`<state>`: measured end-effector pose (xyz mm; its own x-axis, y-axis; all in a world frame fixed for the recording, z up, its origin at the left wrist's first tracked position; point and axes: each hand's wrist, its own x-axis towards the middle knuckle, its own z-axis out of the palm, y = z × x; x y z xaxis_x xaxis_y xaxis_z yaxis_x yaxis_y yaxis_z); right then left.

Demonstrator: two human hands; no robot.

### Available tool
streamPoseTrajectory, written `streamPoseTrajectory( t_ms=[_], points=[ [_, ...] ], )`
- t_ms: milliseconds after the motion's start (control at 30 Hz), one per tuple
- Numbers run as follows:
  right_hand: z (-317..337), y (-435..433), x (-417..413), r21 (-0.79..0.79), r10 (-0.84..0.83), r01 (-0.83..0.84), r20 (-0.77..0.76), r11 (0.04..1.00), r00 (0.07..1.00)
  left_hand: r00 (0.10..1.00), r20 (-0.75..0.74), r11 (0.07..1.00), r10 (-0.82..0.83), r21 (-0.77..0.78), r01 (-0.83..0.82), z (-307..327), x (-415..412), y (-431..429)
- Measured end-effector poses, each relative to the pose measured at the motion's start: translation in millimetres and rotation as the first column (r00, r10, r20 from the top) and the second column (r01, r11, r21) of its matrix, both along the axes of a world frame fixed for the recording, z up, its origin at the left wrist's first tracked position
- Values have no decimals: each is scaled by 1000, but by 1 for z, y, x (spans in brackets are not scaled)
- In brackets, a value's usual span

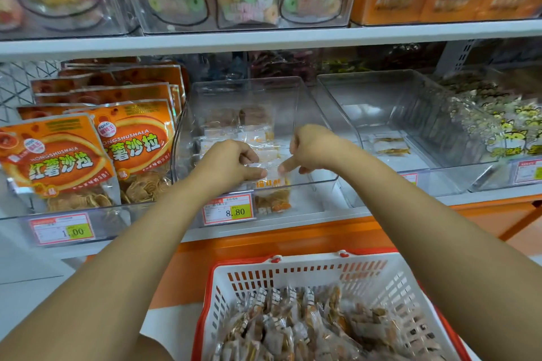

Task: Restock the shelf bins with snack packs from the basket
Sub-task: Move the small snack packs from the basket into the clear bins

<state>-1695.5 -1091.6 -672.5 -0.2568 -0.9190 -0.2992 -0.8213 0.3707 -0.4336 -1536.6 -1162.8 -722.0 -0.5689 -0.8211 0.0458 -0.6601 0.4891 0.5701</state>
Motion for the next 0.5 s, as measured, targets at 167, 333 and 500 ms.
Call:
streamPoseTrajectory(
  t_ms=[167, 333, 500],
  points=[
    [10, 0, 5, 185, 217, -238, 124, 953, 968, 1000, -3, 1000, 16, -20, -16, -1, 0, 2],
    [-6, -10, 11, 494, 232, -323, 238, 807, 943, 999, -8, 998, 51, -41, -51, -1, -2, 6],
    [-23, -12, 10, 570, 167, -306, 283, 763, 944, 999, 17, 996, 48, -76, -46, 2, -3, 7]
  ],
)
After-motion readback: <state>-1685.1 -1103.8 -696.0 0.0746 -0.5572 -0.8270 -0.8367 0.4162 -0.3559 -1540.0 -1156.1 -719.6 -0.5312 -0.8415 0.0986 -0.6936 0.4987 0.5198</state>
